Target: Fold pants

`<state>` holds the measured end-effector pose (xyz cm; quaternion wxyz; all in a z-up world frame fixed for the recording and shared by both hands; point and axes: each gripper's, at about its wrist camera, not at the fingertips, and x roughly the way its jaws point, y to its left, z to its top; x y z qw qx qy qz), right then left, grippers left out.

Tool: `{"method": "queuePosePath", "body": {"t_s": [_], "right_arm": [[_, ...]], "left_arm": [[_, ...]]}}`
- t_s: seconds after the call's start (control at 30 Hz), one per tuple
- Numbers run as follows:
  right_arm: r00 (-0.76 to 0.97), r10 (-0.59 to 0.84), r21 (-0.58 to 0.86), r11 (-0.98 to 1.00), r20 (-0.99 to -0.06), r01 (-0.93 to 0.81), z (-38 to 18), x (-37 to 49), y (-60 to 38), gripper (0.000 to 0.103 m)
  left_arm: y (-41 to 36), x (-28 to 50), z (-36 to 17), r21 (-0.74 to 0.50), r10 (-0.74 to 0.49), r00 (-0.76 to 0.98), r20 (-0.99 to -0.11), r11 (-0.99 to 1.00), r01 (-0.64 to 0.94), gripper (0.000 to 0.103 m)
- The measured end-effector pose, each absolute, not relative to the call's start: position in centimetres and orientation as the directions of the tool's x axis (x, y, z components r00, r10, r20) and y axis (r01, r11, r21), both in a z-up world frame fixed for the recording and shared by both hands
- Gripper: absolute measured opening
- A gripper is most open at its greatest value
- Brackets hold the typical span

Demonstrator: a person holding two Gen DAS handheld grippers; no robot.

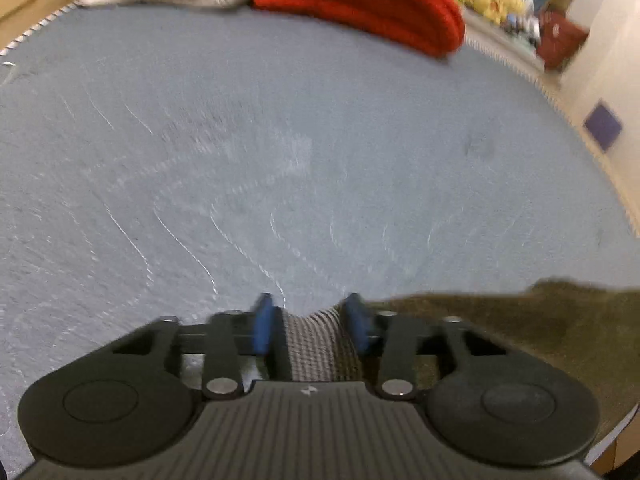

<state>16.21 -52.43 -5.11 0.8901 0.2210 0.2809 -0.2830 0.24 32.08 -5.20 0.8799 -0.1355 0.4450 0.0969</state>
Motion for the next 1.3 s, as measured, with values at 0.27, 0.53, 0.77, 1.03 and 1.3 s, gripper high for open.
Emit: {"method": "queuePosePath", "body": {"t_s": [0.27,0.53,0.77,1.03,1.3], "right_arm": [[0.613,-0.405,0.133,0.753,-0.678,0.645,-6.6,17.3,-51.4,0.01],[0.695,-0.367,0.183,0.793,-0.618,0.581,-3.5,15.0,-50.8,0.055],[0.719,-0.334,0.208,0.808,-0.609,0.551,-1.0,11.1,-53.3,0.057],[0.699,-0.336,0.258,0.759,-0.632,0.598,-0.1,5.1,-59.3,0.06],[0.664,-0.263,0.316,0.721,-0.7,0.617,-1.8,0.3,-64.4,0.064]], "left_arm": [[32.8,-2.8,-4.5,-0.094,0.083,0.65,-0.755,0.968,-0.232,0.003],[26.0,-3.3,-4.9,-0.009,-0.124,0.597,-0.793,0.981,0.192,0.006],[24.2,-5.0,-6.6,0.189,0.025,0.498,-0.867,0.941,0.282,0.003],[18.7,-6.2,-4.2,-0.008,-0.287,0.501,-0.817,0.873,0.487,0.027],[13.5,-5.1,-5.6,0.083,-0.201,0.434,-0.879,0.829,0.553,0.044]]}}
